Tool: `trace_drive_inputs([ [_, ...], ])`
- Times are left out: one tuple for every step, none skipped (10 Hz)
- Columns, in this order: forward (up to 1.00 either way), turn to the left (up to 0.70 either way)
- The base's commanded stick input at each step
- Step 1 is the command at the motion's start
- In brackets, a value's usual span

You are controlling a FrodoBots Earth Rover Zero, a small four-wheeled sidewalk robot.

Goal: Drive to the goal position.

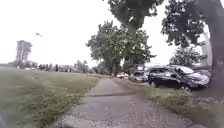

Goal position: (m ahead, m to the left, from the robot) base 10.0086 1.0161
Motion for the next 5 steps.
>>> trace_drive_inputs([
  [0.7, 0.0],
  [0.7, 0.0],
  [0.7, 0.0],
  [0.7, 0.0],
  [0.7, 0.0],
])
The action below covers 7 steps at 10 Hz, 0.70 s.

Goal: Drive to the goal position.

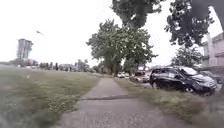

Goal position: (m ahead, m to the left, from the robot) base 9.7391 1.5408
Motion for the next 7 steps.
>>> trace_drive_inputs([
  [0.7, 0.0],
  [0.7, 0.0],
  [0.7, 0.0],
  [0.7, 0.0],
  [0.7, 0.0],
  [0.7, 0.0],
  [0.7, 0.0],
])
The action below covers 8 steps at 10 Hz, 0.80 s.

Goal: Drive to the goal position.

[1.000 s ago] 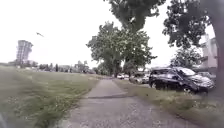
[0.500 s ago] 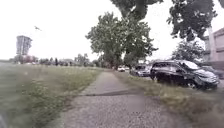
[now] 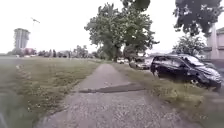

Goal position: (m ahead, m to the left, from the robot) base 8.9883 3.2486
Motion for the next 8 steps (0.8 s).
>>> trace_drive_inputs([
  [0.7, 0.0],
  [0.7, 0.0],
  [0.7, 0.0],
  [0.7, 0.0],
  [0.7, 0.0],
  [0.7, 0.0],
  [0.7, 0.0],
  [0.7, 0.0],
])
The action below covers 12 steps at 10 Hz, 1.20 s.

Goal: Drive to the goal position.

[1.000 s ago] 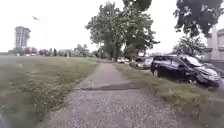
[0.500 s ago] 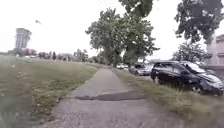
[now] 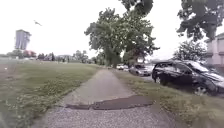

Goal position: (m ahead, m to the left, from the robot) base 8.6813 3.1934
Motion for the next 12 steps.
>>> trace_drive_inputs([
  [0.7, 0.0],
  [0.7, 0.0],
  [0.7, 0.0],
  [0.7, 0.0],
  [0.7, 0.0],
  [0.7, 0.0],
  [0.7, 0.0],
  [0.7, 0.0],
  [0.7, 0.0],
  [0.7, 0.22],
  [0.7, 0.35],
  [0.7, 0.35],
])
